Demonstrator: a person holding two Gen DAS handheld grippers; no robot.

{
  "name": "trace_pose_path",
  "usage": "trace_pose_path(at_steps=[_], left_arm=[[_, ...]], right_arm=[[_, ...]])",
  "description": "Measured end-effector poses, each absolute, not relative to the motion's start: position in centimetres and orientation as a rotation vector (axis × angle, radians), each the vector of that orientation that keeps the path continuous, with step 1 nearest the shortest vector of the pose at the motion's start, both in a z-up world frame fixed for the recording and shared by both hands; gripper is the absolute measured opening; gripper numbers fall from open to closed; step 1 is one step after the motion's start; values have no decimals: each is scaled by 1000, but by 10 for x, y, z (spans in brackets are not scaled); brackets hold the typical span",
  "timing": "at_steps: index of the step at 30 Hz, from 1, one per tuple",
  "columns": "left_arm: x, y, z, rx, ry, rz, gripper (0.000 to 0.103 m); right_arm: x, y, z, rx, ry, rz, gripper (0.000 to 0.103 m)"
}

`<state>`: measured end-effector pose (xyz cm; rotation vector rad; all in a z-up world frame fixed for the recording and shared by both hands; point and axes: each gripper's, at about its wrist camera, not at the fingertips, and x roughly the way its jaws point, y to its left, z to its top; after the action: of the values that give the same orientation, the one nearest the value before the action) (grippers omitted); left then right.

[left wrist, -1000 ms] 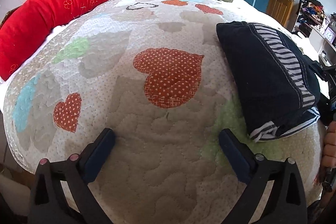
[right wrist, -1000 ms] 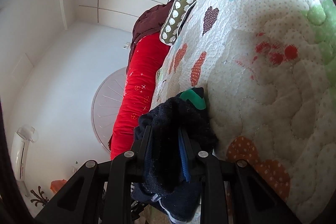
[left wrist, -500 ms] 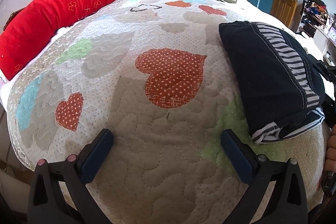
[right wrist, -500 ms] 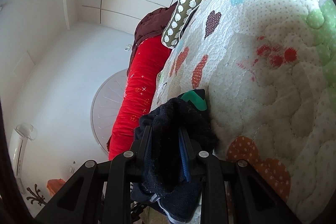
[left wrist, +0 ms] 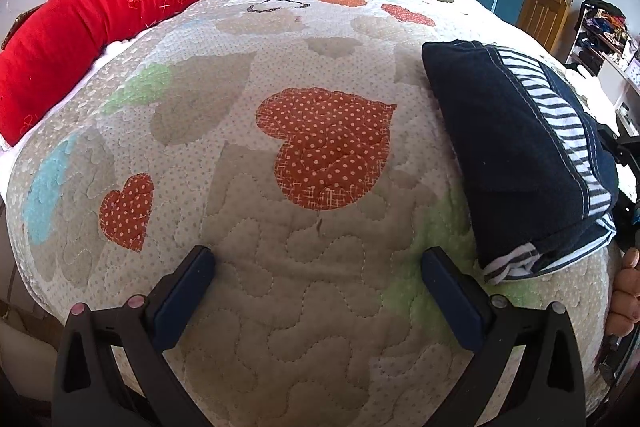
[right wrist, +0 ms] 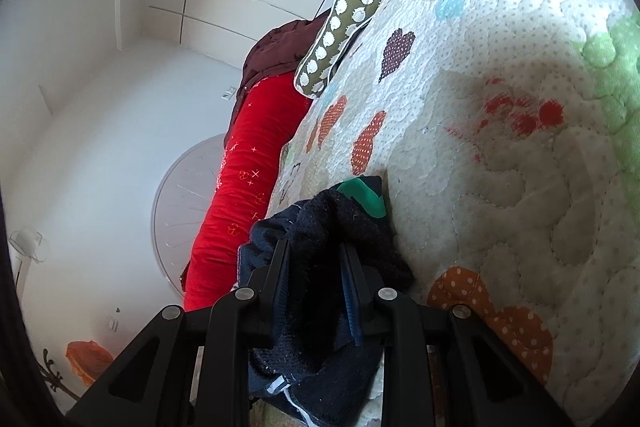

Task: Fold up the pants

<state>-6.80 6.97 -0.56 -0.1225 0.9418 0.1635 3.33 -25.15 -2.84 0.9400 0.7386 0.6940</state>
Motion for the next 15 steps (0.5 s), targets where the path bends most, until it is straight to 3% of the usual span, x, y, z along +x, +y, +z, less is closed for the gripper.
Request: trace_pose_path(at_steps=[15], left_arm=[[-65, 68, -6, -121, 937, 195, 103]], right_arm=[[33, -252, -28, 943, 732, 699, 25]])
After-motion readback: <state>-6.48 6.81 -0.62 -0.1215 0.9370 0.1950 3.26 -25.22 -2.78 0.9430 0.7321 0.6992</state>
